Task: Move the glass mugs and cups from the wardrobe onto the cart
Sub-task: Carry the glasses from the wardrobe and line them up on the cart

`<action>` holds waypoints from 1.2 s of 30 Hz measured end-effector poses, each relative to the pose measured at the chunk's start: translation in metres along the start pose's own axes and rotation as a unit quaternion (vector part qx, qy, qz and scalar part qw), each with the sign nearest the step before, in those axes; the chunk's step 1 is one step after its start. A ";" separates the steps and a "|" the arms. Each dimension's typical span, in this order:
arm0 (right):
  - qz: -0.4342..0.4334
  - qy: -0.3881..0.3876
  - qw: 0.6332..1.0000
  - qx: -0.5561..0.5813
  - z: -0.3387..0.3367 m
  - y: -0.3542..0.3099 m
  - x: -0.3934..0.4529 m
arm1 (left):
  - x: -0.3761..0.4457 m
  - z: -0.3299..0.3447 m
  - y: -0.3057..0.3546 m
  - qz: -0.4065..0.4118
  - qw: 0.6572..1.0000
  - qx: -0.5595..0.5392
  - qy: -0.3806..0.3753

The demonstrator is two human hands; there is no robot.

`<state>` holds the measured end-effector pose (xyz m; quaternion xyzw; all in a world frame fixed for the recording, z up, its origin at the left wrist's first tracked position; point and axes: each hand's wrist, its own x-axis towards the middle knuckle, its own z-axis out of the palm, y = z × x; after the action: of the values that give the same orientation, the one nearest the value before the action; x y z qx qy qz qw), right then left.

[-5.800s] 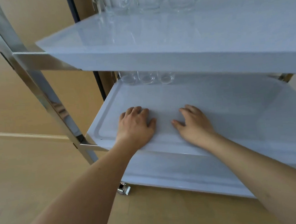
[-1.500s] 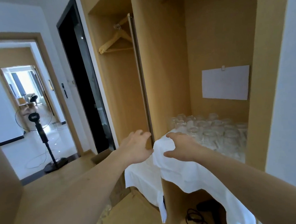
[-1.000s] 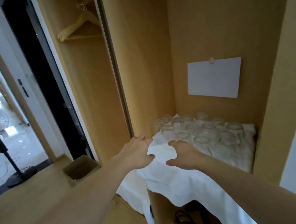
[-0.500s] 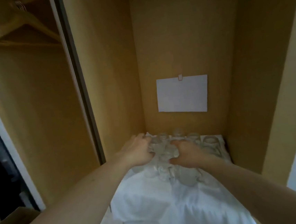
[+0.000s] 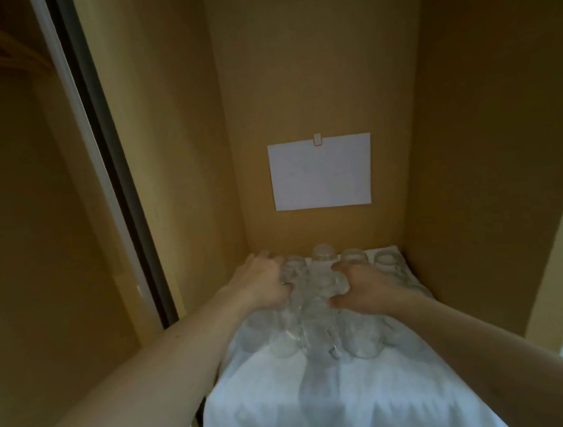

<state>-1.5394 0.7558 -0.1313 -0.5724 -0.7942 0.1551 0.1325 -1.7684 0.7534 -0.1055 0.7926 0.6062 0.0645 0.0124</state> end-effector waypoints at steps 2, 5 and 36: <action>0.005 0.005 1.000 0.001 0.000 0.004 0.012 | 0.015 0.002 -0.006 0.003 1.000 -0.008 -0.008; 0.021 0.025 0.999 0.000 -0.001 0.012 0.038 | 0.042 0.008 -0.016 -0.019 0.999 -0.036 -0.006; -0.014 -0.161 0.982 -0.094 0.030 0.084 0.256 | 0.258 0.113 -0.035 -0.191 0.960 -0.090 -0.186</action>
<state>-1.5573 1.0217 -0.1842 -0.5384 -0.8242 0.1683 -0.0495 -1.7229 1.0177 -0.1989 0.6555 0.7251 -0.0333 0.2085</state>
